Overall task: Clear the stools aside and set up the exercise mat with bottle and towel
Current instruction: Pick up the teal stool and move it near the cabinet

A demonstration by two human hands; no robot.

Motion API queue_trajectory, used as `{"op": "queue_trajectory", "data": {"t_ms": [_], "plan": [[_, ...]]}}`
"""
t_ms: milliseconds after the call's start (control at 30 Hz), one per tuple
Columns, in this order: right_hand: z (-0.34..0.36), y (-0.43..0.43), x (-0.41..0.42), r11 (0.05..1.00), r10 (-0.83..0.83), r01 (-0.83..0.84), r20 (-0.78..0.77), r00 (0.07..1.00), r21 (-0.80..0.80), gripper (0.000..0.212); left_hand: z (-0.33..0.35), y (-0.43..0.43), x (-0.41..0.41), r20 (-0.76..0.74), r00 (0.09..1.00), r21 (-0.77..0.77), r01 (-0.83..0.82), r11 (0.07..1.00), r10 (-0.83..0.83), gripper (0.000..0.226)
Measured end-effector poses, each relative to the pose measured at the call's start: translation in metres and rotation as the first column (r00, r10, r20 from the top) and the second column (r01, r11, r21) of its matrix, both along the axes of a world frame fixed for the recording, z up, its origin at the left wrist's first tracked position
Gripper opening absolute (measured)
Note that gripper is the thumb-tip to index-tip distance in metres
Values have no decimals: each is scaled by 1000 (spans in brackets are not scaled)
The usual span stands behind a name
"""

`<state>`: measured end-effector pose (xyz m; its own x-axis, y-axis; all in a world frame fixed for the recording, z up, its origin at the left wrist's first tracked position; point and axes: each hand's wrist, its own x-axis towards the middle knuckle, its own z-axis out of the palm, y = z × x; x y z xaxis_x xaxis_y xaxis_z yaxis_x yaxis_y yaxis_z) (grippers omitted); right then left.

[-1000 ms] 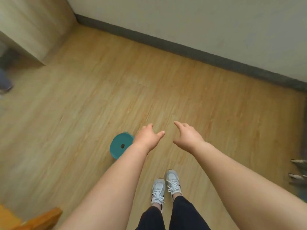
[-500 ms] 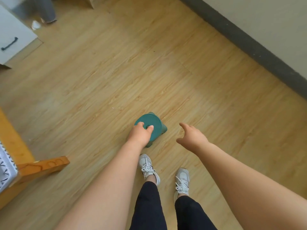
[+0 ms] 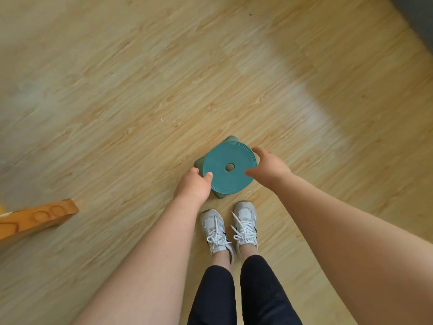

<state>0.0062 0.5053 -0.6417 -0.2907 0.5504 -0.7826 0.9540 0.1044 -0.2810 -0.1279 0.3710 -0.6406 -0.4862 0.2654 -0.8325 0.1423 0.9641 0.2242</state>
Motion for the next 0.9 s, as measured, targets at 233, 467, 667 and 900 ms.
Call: {"op": "queue_trajectory", "data": {"t_ms": [233,467,667,900], "plan": [[-116,26,-24,997,-70,70,10,998,-36,80,-119,5,-10,65,987,-32,-146,989,148,62],[-204,59,-22,965,-165,163,12,986,-204,106,-212,7,-2,228,820,-74,-523,849,525,81],[-238,64,-18,928,-184,176,6,983,-329,107,-249,5,9,377,625,-72,-715,695,683,58],[-225,68,-25,889,-272,241,-24,962,-388,96,-236,5,0,414,524,-70,-797,600,745,71]]}}
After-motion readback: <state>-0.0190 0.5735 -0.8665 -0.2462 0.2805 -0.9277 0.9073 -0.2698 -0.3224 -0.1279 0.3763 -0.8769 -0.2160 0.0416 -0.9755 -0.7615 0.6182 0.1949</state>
